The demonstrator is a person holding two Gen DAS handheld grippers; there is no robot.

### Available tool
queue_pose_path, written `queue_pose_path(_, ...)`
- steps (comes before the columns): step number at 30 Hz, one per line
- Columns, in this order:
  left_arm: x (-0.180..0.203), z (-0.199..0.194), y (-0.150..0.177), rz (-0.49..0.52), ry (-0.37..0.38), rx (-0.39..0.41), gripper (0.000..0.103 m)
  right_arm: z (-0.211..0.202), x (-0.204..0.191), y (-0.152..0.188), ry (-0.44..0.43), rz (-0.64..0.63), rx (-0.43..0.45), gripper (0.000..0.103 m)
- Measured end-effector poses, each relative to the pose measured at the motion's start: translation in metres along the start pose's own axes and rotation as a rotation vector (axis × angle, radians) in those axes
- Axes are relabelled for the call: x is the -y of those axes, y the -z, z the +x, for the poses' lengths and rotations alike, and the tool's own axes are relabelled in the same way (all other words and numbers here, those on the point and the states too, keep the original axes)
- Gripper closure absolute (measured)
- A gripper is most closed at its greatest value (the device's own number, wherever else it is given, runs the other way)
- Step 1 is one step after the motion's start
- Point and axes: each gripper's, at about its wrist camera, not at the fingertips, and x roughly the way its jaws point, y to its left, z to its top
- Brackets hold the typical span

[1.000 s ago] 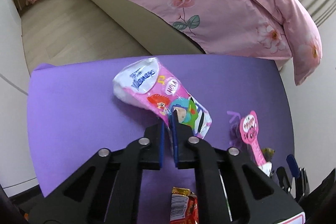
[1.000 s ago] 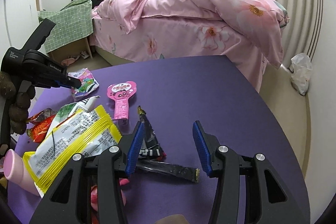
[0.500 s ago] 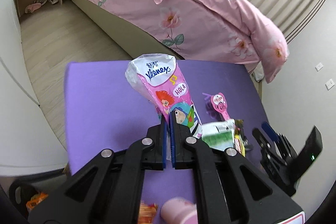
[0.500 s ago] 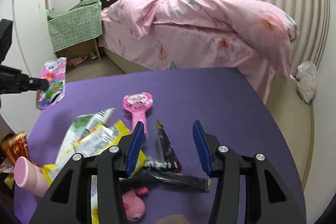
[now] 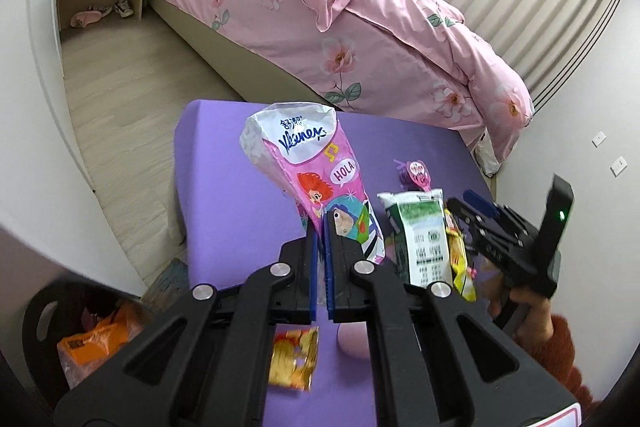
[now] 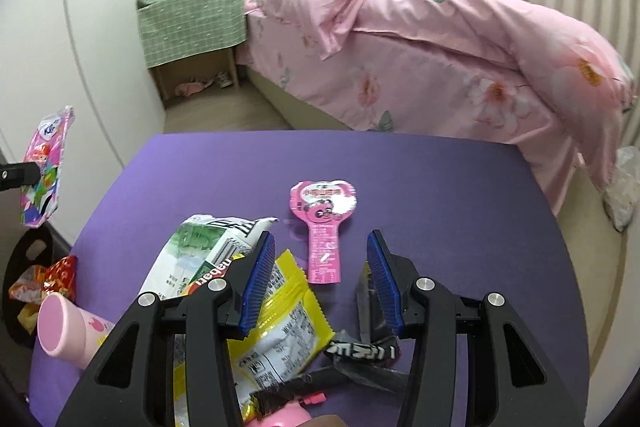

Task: Collect trash
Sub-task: 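Lift the tissue pack with the left gripper while the right grasps the candy packet, then drop the tissue pack into the bin with the left gripper, right gripper holding the packet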

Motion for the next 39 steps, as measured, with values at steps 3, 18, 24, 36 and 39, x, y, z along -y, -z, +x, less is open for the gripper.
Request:
queue_pose_path(3, -0.001, -0.007, 0.007, 0.003, -0.007, 0.006, 0.100, 0.011, -0.010, -0.005, -0.035, -0.030, -0.035, 0.058)
queue_pose_path(18, 0.023, -0.021, 0.039, 0.079, 0.018, 0.038, 0.100, 0.038, 0.000, -0.007, 0.074, 0.002, -0.152, 0.084)
queue_pose_path(24, 0.046, -0.033, 0.057, 0.131, 0.029, 0.054, 0.100, -0.030, 0.003, 0.001, 0.052, 0.057, -0.035, 0.084)
queue_pose_path(36, 0.069, -0.045, 0.116, 0.141, 0.023, 0.034, 0.100, -0.132, -0.039, 0.049, 0.150, 0.064, 0.126, 0.084)
queue_pose_path(39, 0.066, -0.047, 0.127, 0.125, -0.008, 0.025, 0.100, -0.145, -0.050, 0.054, 0.112, 0.057, 0.148, 0.084)
